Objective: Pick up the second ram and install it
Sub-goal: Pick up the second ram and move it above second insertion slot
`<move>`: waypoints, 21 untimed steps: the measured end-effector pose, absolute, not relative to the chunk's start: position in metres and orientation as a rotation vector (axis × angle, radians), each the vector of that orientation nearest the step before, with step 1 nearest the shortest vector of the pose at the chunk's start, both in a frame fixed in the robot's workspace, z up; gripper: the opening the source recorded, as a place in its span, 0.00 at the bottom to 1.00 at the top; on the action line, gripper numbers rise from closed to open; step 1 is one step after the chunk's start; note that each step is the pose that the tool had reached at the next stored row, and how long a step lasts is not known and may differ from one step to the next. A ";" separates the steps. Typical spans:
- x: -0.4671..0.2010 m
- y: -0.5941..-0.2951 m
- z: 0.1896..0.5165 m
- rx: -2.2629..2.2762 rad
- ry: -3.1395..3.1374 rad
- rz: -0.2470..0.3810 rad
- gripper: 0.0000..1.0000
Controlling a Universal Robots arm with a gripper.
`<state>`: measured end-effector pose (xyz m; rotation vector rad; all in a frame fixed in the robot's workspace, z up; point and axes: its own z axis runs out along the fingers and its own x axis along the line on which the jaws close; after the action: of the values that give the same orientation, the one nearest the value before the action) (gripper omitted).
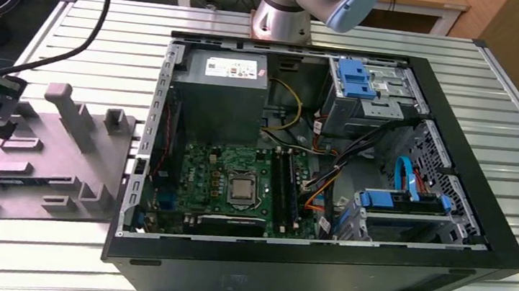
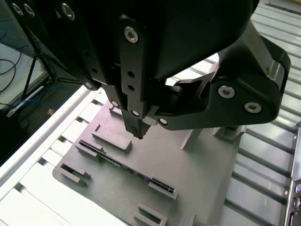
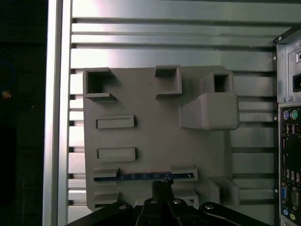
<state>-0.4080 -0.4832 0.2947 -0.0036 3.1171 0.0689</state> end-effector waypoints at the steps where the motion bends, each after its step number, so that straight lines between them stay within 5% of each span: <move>1: -0.408 -0.483 0.295 -0.031 3.117 0.069 0.11; 21: -0.408 -0.483 0.284 -0.597 3.069 0.074 0.11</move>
<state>-0.4080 -0.4832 0.2843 -0.5968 3.0688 0.0742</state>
